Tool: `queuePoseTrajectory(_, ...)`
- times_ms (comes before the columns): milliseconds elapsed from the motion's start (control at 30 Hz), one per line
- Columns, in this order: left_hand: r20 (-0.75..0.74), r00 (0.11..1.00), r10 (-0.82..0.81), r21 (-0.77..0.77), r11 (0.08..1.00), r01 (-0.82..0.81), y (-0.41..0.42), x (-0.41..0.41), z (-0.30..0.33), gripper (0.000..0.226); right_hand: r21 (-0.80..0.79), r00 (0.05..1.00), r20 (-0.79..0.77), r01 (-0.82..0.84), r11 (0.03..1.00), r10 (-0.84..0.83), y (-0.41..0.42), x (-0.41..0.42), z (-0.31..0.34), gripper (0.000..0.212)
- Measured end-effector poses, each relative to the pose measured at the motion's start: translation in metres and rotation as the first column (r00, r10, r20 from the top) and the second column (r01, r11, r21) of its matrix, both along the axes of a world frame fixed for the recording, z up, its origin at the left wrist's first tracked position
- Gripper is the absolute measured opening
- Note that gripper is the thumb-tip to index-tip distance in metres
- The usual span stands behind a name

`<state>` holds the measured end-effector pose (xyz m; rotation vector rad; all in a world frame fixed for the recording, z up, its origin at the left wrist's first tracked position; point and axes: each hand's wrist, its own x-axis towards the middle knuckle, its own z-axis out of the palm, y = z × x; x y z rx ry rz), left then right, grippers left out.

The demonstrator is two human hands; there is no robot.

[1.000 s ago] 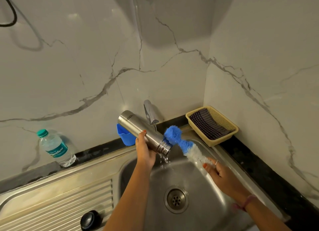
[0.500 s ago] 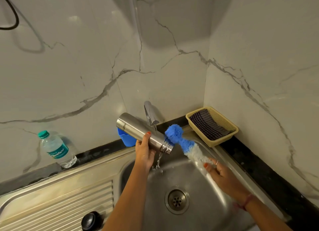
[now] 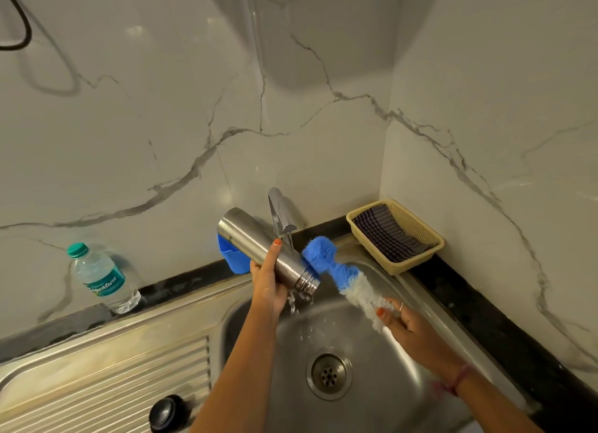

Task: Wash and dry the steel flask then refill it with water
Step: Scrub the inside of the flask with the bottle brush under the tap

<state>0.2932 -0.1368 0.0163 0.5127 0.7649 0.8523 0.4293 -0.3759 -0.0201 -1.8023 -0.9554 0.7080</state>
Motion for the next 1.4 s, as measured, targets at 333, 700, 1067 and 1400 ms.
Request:
queuePoseTrajectory(333, -0.064, 0.998, 0.002, 0.035, 0.999, 0.0, 0.001, -0.007, -0.002, 0.054, -0.049, 1.0, -0.004, 0.002, 0.999, -0.002, 0.001, -0.005, -0.002, 0.025)
queuePoseTrajectory(700, -0.014, 0.998, 0.059, -0.038, 0.998, -0.059, 0.006, -0.005, 0.002, 0.069, -0.09, 0.999, -0.05, -0.008, 0.996, 0.003, -0.005, -0.017, 0.003, 0.033)
queuePoseTrajectory(1067, -0.026, 0.998, 0.052, 0.018, 0.999, -0.052, 0.007, -0.009, -0.005, 0.049, -0.095, 1.0, 0.001, 0.003, 0.995, -0.003, 0.0, -0.018, 0.014, 0.049)
queuePoseTrajectory(1400, -0.017, 0.995, 0.096, 0.02, 0.995, -0.096, 0.009, -0.014, -0.011, 0.041, -0.168, 0.989, 0.144, -0.02, 0.986, 0.045, 0.013, -0.027, 0.039, 0.056)
